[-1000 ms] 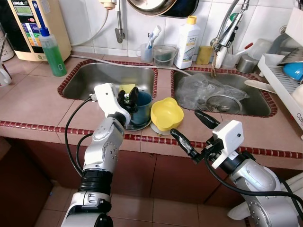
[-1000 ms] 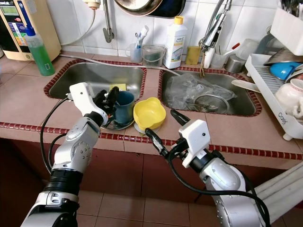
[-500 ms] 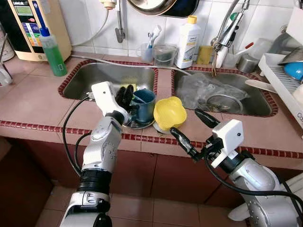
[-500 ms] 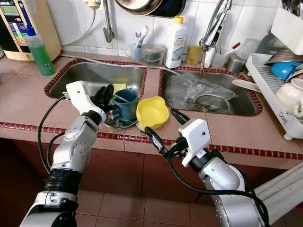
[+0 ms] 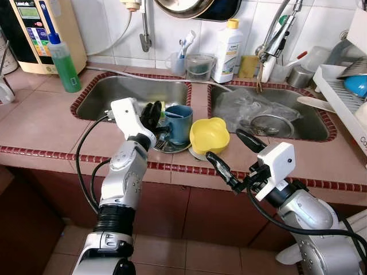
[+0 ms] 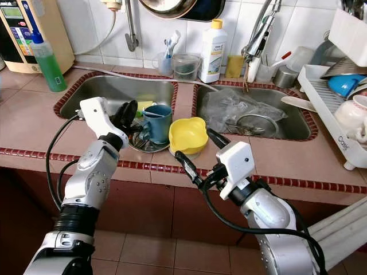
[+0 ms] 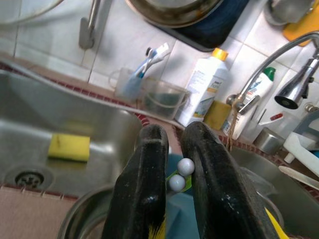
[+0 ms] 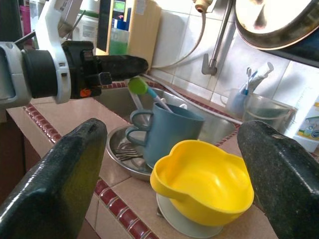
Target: Kitchen organization
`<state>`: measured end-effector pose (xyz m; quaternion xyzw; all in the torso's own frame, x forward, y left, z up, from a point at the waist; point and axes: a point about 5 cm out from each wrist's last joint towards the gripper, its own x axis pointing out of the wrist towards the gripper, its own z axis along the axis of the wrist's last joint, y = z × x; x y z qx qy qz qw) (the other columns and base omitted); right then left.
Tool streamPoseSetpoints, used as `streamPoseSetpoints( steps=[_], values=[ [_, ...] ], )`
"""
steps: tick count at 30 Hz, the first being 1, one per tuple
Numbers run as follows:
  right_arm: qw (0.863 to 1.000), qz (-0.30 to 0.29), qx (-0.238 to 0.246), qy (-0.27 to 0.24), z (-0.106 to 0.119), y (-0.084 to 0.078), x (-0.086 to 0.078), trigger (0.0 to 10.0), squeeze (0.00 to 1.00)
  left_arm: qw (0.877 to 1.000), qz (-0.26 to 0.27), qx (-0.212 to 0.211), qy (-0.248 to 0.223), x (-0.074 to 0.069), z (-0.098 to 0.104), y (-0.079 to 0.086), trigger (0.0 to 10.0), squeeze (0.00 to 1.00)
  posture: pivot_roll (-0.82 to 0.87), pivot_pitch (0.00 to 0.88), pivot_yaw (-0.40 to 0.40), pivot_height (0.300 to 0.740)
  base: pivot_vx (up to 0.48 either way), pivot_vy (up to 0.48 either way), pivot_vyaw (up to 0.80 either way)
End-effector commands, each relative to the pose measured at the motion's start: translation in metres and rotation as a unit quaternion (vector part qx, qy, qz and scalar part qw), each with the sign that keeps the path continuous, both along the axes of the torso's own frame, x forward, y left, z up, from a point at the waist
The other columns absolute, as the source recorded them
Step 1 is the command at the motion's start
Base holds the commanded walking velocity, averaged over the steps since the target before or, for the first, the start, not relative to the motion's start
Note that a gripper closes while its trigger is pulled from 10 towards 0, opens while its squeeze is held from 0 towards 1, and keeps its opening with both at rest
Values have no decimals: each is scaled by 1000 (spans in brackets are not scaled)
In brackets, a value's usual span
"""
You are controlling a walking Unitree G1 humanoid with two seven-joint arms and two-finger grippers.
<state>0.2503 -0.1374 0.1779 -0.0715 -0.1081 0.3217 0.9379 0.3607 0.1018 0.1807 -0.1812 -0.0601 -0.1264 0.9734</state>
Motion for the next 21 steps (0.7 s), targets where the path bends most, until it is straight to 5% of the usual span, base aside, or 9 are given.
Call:
streamPoseSetpoints(
  steps=[1, 21],
  values=[
    [1000, 0, -6, -11, 4, -1, 2, 10000, 0, 999, -17, 18, -24, 2, 12, -9, 10000, 0, -178, 0, 14, 740, 0, 0, 0],
    [1000, -2, -7, -16, 6, -1, 4, 10000, 0, 998, -31, 39, -42, 2, 14, -10, 10000, 0, -180, 0, 14, 740, 0, 0, 0]
  ],
)
